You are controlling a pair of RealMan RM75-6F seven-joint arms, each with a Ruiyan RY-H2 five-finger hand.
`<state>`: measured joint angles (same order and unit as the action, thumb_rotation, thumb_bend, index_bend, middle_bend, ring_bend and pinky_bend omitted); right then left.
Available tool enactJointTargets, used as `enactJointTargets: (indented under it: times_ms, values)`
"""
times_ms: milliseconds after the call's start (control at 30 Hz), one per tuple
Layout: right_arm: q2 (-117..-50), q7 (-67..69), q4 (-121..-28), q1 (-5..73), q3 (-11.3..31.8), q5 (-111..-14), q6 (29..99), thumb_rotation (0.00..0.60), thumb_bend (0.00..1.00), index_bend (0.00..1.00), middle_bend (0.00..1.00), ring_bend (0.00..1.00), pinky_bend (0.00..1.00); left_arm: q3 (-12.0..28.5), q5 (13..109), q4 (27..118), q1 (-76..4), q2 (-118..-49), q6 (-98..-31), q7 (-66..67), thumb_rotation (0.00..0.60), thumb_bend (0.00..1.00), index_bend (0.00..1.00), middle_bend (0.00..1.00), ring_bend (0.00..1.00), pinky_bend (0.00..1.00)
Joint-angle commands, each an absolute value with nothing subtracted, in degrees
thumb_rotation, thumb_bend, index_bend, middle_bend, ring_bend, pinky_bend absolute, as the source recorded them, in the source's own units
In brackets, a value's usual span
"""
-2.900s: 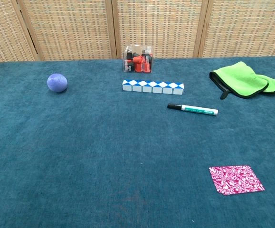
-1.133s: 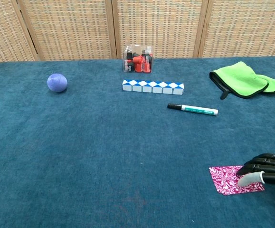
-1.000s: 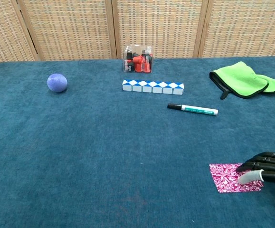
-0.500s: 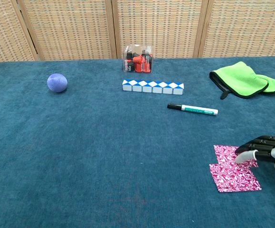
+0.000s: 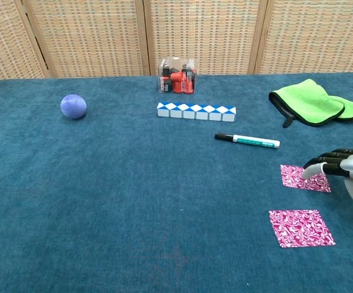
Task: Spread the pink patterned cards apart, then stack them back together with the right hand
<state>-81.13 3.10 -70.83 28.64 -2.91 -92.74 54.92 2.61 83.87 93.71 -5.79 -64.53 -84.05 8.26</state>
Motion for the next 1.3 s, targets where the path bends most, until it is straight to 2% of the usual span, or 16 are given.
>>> enactJointTargets:
  times_ms: [33, 167, 400, 733, 1067, 1300]
  values:
    - [-77.9, 6.7, -76.8, 29.0, -3.6, -94.2, 56.6, 0.6, 1.0, 0.15, 0.1, 0.0, 0.04, 2.6, 83.8, 93.7, -5.8, -64.5, -84.0, 8.4, 0.6, 0.0, 0.0, 0.0, 0.0, 0.0]
    - [-74.9, 8.2, -82.5, 29.0, -7.0, -100.0, 59.7, 0.6, 1.0, 0.15, 0.1, 0.0, 0.04, 2.6, 83.8, 93.8, -5.8, -64.6, -84.0, 8.7, 0.6, 0.0, 0.0, 0.0, 0.0, 0.0]
    - [-75.0, 6.4, -84.6, 28.4, -11.3, -105.3, 61.1, 0.6, 1.0, 0.15, 0.1, 0.0, 0.04, 2.5, 83.8, 93.8, -5.8, -64.5, -84.0, 8.6, 0.6, 0.0, 0.0, 0.0, 0.0, 0.0]
    - [-77.7, 3.5, -81.6, 27.9, -11.5, -104.3, 60.3, 0.6, 1.0, 0.15, 0.1, 0.0, 0.04, 2.5, 83.6, 94.0, -5.9, -64.3, -83.6, 8.4, 0.6, 0.0, 0.0, 0.0, 0.0, 0.0]
    - [-77.4, 2.7, -79.1, 27.4, -12.7, -102.4, 58.5, 0.6, 1.0, 0.15, 0.11, 0.0, 0.04, 2.5, 83.5, 94.2, -5.9, -64.2, -83.6, 8.7, 0.6, 0.0, 0.0, 0.0, 0.0, 0.0]
    - [-75.5, 1.5, -77.4, 25.8, -13.6, -102.9, 61.7, 0.6, 1.0, 0.17, 0.13, 0.0, 0.04, 2.6, 83.4, 94.2, -5.9, -64.3, -83.6, 9.1, 0.6, 0.0, 0.0, 0.0, 0.0, 0.0]
